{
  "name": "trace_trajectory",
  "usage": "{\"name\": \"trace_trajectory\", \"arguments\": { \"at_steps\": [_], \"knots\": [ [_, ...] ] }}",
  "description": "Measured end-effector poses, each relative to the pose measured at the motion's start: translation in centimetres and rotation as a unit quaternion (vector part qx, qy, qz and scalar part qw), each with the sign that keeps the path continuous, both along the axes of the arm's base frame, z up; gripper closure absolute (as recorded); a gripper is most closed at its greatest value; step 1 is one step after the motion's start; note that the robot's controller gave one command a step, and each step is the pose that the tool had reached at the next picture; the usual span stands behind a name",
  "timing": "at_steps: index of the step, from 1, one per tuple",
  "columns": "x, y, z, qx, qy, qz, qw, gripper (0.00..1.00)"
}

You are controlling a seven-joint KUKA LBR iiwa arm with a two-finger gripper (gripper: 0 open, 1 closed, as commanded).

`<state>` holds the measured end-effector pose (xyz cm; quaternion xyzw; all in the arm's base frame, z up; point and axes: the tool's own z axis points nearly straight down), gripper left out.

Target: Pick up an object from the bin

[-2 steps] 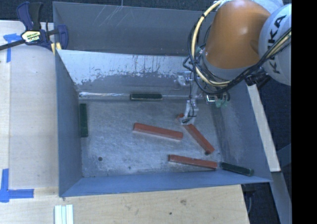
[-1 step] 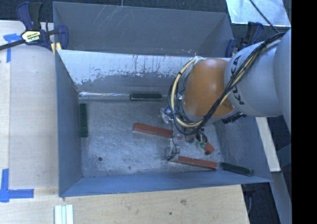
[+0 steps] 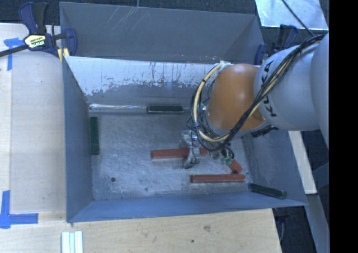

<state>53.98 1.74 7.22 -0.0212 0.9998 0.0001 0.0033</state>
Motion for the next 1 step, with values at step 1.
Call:
{"name": "trace_trajectory", "arguments": {
  "at_steps": [1],
  "knots": [
    [0.74, 1.42, 14.52, 0.0, -0.003, 0.015, 0.9999, 1.0]
  ]
}}
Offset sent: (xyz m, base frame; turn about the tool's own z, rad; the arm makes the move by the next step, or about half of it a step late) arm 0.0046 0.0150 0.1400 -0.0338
